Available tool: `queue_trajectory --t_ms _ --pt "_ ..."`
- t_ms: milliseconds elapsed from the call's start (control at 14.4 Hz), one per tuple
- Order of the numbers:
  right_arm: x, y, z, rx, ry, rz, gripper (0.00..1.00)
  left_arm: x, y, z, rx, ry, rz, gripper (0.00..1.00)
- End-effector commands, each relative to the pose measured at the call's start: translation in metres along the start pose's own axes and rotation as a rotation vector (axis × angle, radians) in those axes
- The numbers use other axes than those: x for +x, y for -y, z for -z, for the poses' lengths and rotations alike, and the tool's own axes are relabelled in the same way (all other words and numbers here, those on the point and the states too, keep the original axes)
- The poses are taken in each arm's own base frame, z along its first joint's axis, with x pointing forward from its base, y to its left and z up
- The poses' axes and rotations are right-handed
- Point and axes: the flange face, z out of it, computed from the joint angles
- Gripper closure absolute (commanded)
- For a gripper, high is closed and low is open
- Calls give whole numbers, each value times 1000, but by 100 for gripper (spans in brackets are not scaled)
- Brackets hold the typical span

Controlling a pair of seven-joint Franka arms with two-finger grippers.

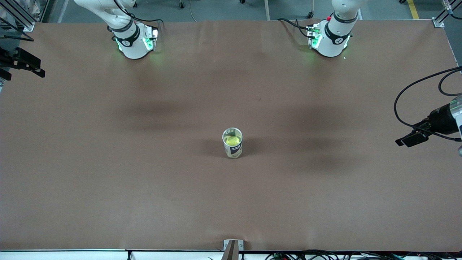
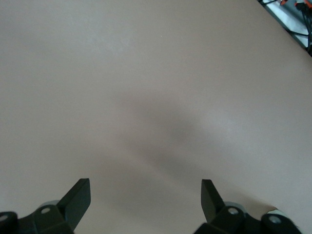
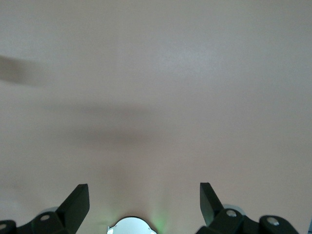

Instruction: Insert tennis ball vertically with right arm

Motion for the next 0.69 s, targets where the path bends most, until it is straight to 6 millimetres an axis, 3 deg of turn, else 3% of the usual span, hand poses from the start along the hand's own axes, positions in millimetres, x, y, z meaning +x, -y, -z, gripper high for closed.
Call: queue_trajectory --t_ms 0,277,624 --pt "-7 9 2 10 -13 17 0 -21 6 27 50 -2 -9 0" --pt "-7 8 1 6 -12 16 0 -33 3 44 65 -20 -26 0" --pt "-7 12 5 7 -15 20 0 -45 -16 84 41 -71 -284 0"
